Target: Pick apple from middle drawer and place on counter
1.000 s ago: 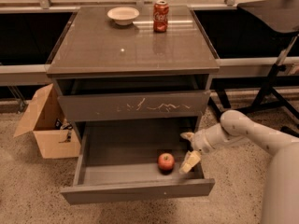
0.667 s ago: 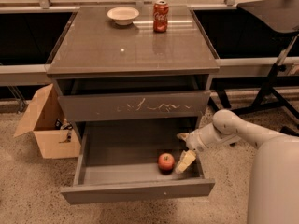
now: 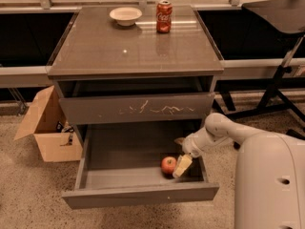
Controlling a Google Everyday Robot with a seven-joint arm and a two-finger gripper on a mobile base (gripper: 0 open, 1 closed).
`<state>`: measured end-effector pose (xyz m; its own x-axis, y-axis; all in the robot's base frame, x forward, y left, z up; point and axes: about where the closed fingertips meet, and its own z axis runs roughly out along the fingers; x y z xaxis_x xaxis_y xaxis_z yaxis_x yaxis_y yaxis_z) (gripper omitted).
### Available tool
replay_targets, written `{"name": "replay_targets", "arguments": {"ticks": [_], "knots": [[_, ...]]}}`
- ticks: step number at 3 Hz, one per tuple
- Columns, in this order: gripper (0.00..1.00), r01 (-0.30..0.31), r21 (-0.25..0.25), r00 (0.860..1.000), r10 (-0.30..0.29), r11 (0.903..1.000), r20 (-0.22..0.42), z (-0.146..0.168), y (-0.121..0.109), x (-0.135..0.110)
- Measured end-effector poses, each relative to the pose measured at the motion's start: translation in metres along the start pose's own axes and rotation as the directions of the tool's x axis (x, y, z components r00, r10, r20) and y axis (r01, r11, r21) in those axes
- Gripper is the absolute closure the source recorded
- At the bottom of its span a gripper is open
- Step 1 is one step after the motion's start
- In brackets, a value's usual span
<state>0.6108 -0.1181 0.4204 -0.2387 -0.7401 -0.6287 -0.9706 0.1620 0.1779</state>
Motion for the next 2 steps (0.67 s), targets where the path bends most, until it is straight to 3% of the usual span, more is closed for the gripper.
{"name": "replay_targets", "arguments": {"ticks": [2], "knots": [[0.00, 0.010, -0.012, 0.998, -0.011, 0.9999, -0.068, 0.034, -0.002, 0.006]]}}
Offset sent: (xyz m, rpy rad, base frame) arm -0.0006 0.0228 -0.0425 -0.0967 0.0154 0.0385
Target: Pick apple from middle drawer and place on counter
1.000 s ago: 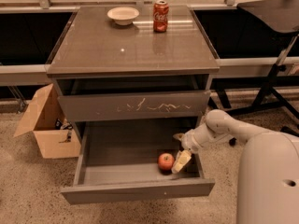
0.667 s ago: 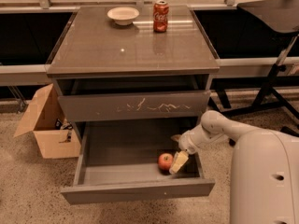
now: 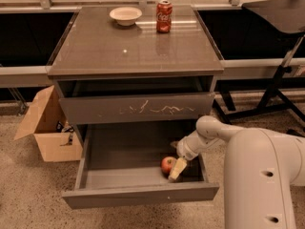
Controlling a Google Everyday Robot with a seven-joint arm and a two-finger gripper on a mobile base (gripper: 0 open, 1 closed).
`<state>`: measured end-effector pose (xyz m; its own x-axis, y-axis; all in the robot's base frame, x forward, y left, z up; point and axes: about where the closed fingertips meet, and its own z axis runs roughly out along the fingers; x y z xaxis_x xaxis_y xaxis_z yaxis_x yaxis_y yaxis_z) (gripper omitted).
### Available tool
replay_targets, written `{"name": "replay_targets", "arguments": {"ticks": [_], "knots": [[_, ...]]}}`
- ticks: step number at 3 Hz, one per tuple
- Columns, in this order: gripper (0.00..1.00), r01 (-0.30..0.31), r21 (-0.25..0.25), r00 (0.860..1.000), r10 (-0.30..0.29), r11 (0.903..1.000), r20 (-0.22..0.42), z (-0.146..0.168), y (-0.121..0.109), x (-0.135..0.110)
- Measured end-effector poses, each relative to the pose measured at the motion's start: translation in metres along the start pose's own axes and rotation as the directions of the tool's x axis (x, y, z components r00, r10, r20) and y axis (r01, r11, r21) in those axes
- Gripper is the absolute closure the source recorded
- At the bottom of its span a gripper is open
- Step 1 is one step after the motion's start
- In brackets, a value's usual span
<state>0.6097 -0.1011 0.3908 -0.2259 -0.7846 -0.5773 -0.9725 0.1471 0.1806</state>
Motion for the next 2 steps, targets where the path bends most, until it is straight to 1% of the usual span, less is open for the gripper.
{"name": "replay_targets", "arguments": {"ticks": [1, 2], "knots": [[0.18, 0.009, -0.013, 1.000, -0.010, 0.9999, -0.010, 0.0143, 0.0017, 0.0008], [0.41, 0.010, -0.014, 1.000, -0.011, 0.9999, -0.010, 0.0156, 0.0019, 0.0008]]}}
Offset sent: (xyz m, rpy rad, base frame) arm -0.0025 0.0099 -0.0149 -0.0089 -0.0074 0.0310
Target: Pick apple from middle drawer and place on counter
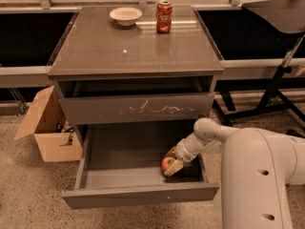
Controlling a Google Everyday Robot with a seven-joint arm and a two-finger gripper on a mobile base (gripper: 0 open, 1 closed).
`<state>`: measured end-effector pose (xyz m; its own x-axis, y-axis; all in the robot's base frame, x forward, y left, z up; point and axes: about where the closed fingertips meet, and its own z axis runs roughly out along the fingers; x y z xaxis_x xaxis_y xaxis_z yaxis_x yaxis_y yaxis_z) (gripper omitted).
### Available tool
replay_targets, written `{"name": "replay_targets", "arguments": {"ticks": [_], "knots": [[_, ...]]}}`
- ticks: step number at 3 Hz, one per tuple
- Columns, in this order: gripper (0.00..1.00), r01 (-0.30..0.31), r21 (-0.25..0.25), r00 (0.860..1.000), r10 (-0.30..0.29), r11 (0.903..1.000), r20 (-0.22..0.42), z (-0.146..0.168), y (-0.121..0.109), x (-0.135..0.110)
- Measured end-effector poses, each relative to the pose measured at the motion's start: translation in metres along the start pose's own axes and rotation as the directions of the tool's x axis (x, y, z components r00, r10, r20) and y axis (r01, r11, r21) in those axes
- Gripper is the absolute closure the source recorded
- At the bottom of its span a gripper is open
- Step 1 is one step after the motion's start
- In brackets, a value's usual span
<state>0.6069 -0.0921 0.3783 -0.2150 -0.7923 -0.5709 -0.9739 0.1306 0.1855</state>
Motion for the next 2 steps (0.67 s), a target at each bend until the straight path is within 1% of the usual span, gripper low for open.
{"name": "replay_targets", "arguments": {"ticks": [1, 2], "knots": [[0.72, 0.067, 0.016, 0.997, -0.067, 0.9977, 0.037, -0.020, 0.017, -0.019], [0.96, 0.212, 0.036, 0.967, -0.215, 0.9766, 0.137, -0.079, 0.053, -0.055]]}}
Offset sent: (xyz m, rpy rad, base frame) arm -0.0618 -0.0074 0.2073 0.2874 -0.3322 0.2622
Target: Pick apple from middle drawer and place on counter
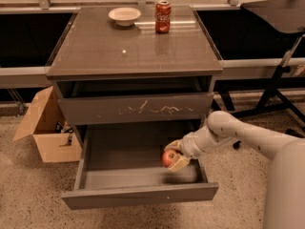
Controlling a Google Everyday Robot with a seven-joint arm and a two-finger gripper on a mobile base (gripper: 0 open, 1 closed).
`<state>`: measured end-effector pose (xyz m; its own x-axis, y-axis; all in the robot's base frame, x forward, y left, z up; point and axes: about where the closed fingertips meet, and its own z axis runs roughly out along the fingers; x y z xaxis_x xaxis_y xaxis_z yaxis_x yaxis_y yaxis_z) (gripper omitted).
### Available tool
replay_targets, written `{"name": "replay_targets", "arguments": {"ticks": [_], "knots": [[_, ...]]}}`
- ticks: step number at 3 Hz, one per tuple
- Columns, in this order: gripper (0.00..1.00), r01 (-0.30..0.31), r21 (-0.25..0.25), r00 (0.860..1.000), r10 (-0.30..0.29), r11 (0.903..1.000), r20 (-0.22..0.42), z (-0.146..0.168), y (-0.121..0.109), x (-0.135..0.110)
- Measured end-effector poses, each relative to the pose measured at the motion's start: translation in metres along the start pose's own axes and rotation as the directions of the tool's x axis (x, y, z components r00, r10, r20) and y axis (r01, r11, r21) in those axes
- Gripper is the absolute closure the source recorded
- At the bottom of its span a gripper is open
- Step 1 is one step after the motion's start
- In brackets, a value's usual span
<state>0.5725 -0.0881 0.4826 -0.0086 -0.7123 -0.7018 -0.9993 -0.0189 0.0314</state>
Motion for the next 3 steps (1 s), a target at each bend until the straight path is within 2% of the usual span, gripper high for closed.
{"name": "replay_targets", "arguments": {"ticks": [1, 2, 3], "knots": [[1.00, 0.181, -0.023, 0.977, -0.177, 0.9832, 0.117, -0.066, 0.032, -0.051], [1.00, 0.181, -0.022, 0.977, -0.177, 0.9833, 0.117, -0.066, 0.031, -0.051], [1.00, 0.242, 0.046, 0.955, -0.246, 0.9693, 0.165, -0.095, 0.023, -0.072]]}}
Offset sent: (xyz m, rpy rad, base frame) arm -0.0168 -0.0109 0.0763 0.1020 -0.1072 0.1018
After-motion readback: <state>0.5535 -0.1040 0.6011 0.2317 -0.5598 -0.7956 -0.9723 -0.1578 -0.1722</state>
